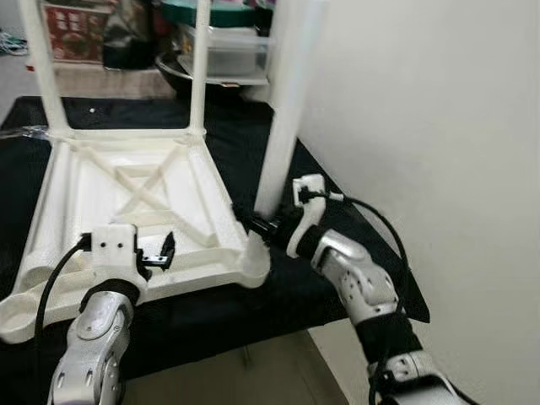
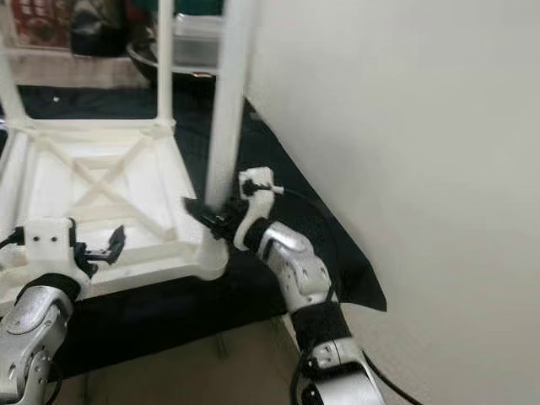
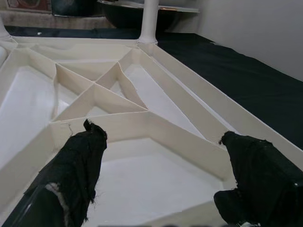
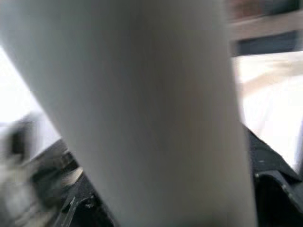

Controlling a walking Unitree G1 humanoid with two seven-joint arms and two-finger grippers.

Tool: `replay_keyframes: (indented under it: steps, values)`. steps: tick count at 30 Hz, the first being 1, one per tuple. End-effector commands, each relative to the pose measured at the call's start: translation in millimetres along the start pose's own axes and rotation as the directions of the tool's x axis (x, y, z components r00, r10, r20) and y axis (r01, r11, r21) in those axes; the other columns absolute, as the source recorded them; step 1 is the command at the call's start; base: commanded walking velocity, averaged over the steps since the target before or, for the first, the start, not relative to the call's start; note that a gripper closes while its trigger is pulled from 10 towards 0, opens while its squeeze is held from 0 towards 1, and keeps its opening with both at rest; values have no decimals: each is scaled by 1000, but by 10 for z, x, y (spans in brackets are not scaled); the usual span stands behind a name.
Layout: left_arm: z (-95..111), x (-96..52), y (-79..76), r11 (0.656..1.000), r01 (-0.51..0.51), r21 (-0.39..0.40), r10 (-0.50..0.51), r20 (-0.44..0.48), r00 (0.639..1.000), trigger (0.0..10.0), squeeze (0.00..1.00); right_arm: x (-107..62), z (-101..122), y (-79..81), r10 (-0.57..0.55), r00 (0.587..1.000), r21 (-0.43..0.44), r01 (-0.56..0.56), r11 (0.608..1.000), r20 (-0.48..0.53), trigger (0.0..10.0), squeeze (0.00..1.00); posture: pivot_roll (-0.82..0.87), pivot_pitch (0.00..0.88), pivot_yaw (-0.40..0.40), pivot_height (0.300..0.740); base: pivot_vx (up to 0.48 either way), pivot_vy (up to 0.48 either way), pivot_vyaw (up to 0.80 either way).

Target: Building children table

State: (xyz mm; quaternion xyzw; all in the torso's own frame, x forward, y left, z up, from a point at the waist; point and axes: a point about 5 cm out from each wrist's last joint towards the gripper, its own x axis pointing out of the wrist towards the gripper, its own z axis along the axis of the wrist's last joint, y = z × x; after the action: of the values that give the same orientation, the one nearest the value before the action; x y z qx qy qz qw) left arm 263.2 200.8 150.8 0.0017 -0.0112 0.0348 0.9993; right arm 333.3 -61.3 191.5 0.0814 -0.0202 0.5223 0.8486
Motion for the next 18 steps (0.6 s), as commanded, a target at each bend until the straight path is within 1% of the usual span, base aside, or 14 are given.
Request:
replay_keyframes:
  steps: [1, 2, 3, 4, 9, 10, 11, 12, 13, 14, 16, 17, 18]
  values:
    - [-24, 2, -14, 1000, 9, -6, -9, -11, 1000, 10000, 0, 14, 40, 129, 167, 986, 6, -167, 986, -6, 10000, 0, 177, 0, -171, 740, 0, 0, 0]
    - [-22, 2, -13, 1000, 8, -8, -8, -9, 1000, 10000, 0, -6, 0, 197, 255, 966, -16, -256, 967, -48, 10000, 0, 178, 0, -175, 740, 0, 0, 0]
    - [-22, 2, -13, 1000, 8, -8, -8, -9, 1000, 10000, 0, -6, 0, 197, 255, 966, -16, -256, 967, -48, 10000, 0, 178, 0, -175, 740, 0, 0, 0]
    - [-18, 2, -16, 1000, 8, -10, -8, -6, 1000, 10000, 0, -3, -107, 272, 312, 945, -17, -315, 949, -97, 10000, 0, 184, 0, -180, 740, 0, 0, 0]
    - [-16, -1, -18, 1000, 6, -11, -6, -5, 1000, 10000, 0, 22, -185, 292, 308, 946, -8, -310, 951, -97, 10000, 0, 187, 0, -182, 740, 0, 0, 0]
    - [-16, -7, -15, 1000, 5, -12, -5, -4, 1000, 10000, 0, 79, -257, 203, 181, 977, -11, -184, 983, -114, 0, 0, 188, 0, -179, 740, 0, 0, 0]
    - [-14, -13, -12, 1000, 5, -12, -5, -4, 1000, 10000, 0, 121, -340, 49, -39, 989, -55, 31, 998, -146, 0, 0, 184, 0, -175, 740, 0, 0, 0]
    - [-13, -17, -12, 1000, 7, -13, -7, -4, 1000, 10000, 0, 68, -432, -241, -403, 895, -64, 398, 915, -194, 0, 0, 182, 0, -173, 740, 0, 0, 0]
    - [-13, -17, -12, 1000, 7, -13, -7, -4, 1000, 10000, 0, 68, -432, -241, -403, 895, -64, 398, 915, -194, 0, 0, 182, 0, -173, 740, 0, 0, 0]
    - [-11, -20, -14, 1000, 9, -12, -9, -5, 1000, 10000, 0, -121, -520, -470, -686, 693, -99, 684, 723, -220, 0, 0, 175, 0, -171, 740, 0, 0, 0]
    - [-11, -20, -14, 1000, 9, -12, -9, -5, 1000, 10000, 0, -121, -520, -470, -686, 693, -99, 684, 723, -220, 0, 0, 175, 0, -171, 740, 0, 0, 0]
    - [-11, -20, -16, 1000, 10, -11, -10, -5, 1000, 10000, 0, -330, -597, -587, -835, 497, -126, 836, 534, -237, 0, 0, 178, 0, -172, 740, 0, 0, 0]
    - [-9, -20, -20, 1000, 11, -10, -11, -5, 1000, 10000, 0, -488, -655, -628, -892, 373, -138, 899, 415, -253, 0, 0, 185, 0, -176, 740, 0, 0, 0]
